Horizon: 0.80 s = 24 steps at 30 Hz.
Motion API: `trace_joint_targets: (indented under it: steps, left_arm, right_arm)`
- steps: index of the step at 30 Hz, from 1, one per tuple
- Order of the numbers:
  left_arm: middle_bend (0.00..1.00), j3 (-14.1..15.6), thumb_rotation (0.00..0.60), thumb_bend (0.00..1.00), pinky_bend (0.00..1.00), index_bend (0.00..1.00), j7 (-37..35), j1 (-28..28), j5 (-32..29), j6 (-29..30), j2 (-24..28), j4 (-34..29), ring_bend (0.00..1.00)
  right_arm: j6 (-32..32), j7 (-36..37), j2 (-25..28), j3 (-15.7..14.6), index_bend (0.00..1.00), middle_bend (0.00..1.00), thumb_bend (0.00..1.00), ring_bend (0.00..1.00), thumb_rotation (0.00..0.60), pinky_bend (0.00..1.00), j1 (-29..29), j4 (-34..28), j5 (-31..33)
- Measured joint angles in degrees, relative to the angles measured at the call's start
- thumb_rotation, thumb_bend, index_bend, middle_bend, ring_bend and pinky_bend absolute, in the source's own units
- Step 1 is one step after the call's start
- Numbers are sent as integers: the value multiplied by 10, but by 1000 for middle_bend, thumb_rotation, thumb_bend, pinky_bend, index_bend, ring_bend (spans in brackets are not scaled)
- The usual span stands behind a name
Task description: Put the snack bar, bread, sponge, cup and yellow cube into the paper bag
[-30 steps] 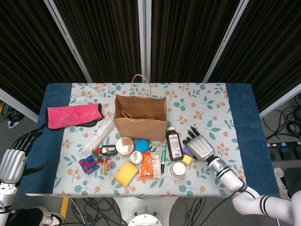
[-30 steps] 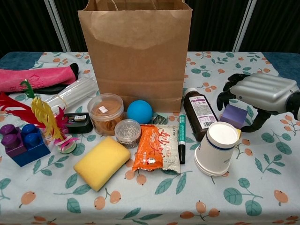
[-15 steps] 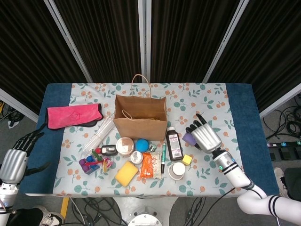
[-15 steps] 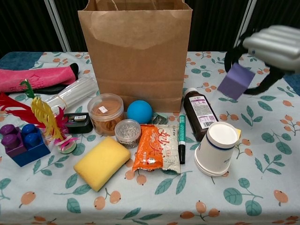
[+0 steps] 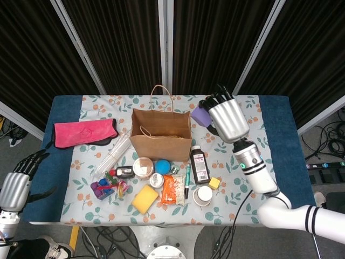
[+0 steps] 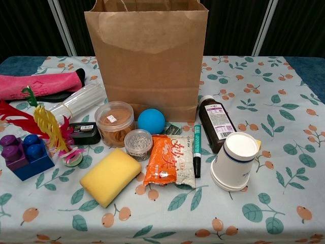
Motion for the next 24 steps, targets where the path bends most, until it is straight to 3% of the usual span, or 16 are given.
trace_joint_targets:
  steps: [7,10,13,16,24]
  left_arm:
    - [230,-5,600,157,222,201,-10,-3,-6,-2,-3,15,177]
    - [230,-7,600,157,222,201,-16,-2,-10,-3,-3,20,177]
    - [230,-7,600,157,222,201,-18,-2,-11,-3,-4,22,177]
    - [230,-7,600,157,222,201,-18,-2,-10,-3,-4,22,176]
    - [230,-7,600,157,221,201,-13,-3,-6,0,-1,15,177]
  right_arm:
    - [-5,-82,-98,15,531,475,164,298,600,128,90,23,93]
    - [2,-95,-115,15,453,424,124,234,600,88,108,34,99]
    - [2,-98,-115,15,240,273,19,74,600,8,112,32,113]
    - [-1,-95,-107,14,98,171,0,0,600,0,114,21,129]
    - [8,-59,-80,11,53,144,0,0,600,0,104,-2,130]
